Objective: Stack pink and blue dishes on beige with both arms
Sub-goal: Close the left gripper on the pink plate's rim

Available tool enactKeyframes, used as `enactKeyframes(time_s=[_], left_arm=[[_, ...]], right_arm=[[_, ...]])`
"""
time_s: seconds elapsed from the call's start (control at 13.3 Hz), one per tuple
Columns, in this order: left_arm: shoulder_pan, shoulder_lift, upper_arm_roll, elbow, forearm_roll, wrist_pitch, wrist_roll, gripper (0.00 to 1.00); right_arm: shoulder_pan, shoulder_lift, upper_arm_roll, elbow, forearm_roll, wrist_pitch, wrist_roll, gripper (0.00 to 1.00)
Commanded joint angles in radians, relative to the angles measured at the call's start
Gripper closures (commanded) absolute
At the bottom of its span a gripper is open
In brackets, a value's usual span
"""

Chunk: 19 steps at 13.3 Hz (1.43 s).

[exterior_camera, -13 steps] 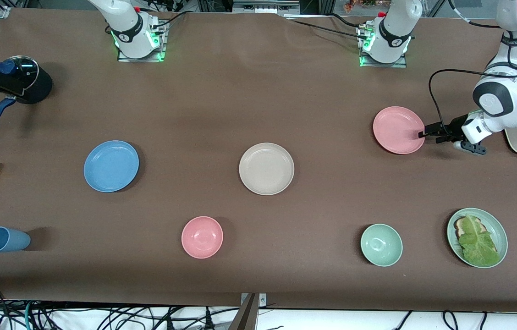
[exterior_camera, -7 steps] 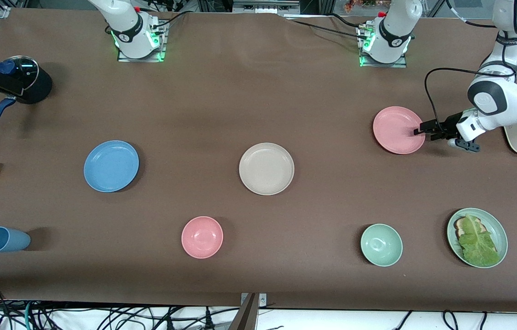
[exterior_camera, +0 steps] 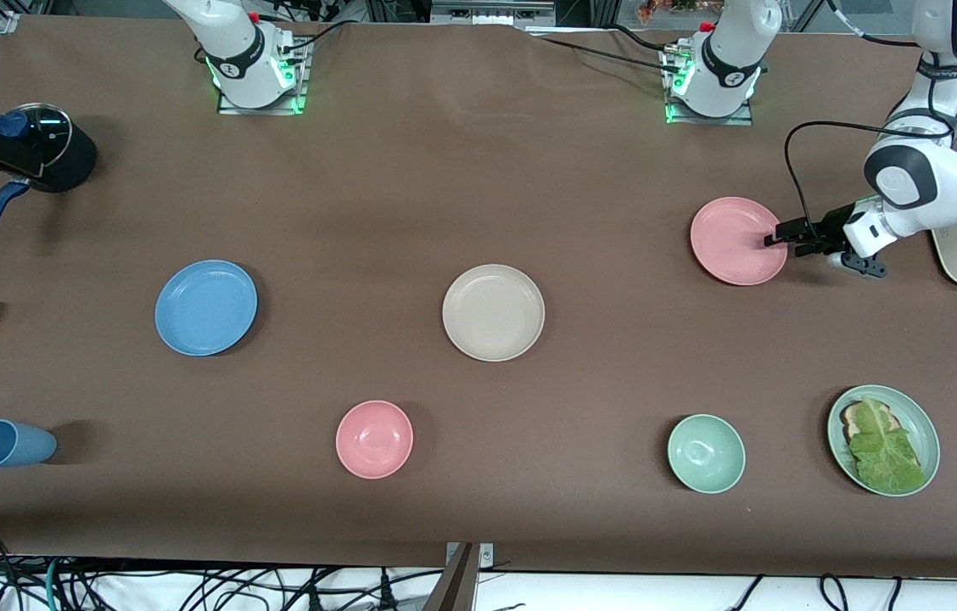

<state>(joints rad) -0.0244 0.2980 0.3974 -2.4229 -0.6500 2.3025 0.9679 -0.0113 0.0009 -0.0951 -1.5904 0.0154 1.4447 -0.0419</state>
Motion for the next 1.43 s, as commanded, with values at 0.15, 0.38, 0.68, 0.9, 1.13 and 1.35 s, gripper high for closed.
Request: enactKeyframes(time_s=[0.15, 0.38, 0.68, 0.9, 1.13, 1.35], left_arm=[[-0.009, -0.039, 0.006, -0.035, -0.039, 0.018, 0.032, 0.42], [-0.009, -0.040, 0.008, -0.035, -0.039, 0.018, 0.032, 0.79], [-0.009, -0.040, 0.015, -0.033, -0.039, 0.018, 0.032, 1.00], [-0.009, -0.040, 0.015, -0.033, -0.039, 0.018, 0.043, 1.00], [-0.009, -0.040, 0.020, -0.030, -0.039, 0.017, 0.055, 1.00], [-0.015, -0.077, 0.021, -0.021, -0.033, 0.005, 0.063, 1.00]], right_arm=[[-0.004, -0.012, -0.002, -0.008, 0.015, -0.007, -0.004, 0.00], [-0.004, -0.012, -0.002, -0.008, 0.015, -0.007, -0.006, 0.00], [-0.004, -0.012, -0.002, -0.008, 0.015, -0.009, -0.004, 0.00], [-0.004, -0.012, -0.002, -0.008, 0.015, -0.010, -0.004, 0.00], [-0.004, -0.012, -0.003, -0.008, 0.015, -0.010, -0.004, 0.00], [-0.004, -0.012, -0.003, -0.008, 0.015, -0.010, -0.004, 0.00]])
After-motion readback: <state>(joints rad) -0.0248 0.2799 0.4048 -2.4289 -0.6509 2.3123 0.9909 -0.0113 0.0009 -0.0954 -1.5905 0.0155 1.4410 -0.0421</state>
